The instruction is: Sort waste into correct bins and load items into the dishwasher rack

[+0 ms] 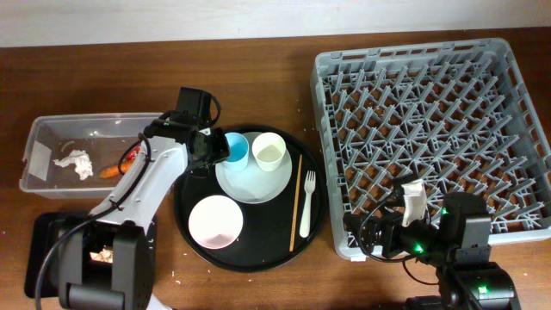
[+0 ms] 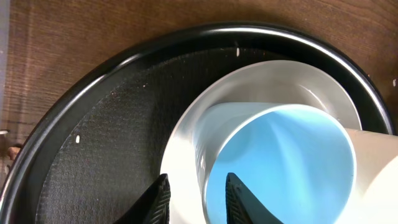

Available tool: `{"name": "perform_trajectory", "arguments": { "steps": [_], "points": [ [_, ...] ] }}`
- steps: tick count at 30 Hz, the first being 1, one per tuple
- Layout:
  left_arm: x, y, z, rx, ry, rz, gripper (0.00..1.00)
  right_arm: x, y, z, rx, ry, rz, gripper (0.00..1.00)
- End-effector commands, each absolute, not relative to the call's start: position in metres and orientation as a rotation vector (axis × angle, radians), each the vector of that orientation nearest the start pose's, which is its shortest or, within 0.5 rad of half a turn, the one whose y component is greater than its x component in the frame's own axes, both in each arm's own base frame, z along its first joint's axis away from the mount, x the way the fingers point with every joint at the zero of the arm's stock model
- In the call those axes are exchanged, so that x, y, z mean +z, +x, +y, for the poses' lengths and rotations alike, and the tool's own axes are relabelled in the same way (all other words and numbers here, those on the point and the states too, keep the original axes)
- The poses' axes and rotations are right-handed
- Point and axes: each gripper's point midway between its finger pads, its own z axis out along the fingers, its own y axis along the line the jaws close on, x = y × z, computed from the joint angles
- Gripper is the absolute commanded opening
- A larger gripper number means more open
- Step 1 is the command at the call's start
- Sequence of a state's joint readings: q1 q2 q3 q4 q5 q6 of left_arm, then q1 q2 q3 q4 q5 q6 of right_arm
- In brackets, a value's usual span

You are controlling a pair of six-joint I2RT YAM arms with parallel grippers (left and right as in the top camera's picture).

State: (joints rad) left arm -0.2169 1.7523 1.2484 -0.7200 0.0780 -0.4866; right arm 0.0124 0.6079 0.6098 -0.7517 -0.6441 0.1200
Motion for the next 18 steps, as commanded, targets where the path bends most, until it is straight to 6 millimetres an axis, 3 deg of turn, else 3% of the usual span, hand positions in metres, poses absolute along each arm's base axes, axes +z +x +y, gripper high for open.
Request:
{"name": "perform_trajectory", "arguments": {
  "steps": [1, 6, 9, 14, 16, 18],
  "points": [
    [0.073, 0.380, -0.098, -0.265, -0.358, 2.821, 0.24, 0.183, 0.203, 0.103, 0.793, -0.202, 2.254, 0.99],
    [0.073, 0.379, -0.109, -0.272, -0.319, 2.820, 0.23, 0.183, 0.203, 0.103, 0.792, -0.202, 2.254, 0.99],
    [0.074, 0.381, -0.112, -0.279, -0.308, 2.809, 0.01, 0.183, 0.203, 0.103, 0.792, -0.203, 2.254, 0.99],
    [0.077, 0.385, -0.110, -0.264, -0.311, 2.792, 0.01, 0.182, 0.203, 0.103, 0.793, -0.202, 2.257, 0.99],
    [0.089, 0.390, -0.108, -0.269, -0.316, 2.766, 0.01, 0.183, 0.203, 0.103, 0.793, -0.203, 2.253, 0.99],
    [0.119, 0.400, -0.099, -0.284, -0.343, 2.706, 0.01, 0.186, 0.206, 0.103, 0.788, -0.213, 2.237, 0.99]
  ]
}}
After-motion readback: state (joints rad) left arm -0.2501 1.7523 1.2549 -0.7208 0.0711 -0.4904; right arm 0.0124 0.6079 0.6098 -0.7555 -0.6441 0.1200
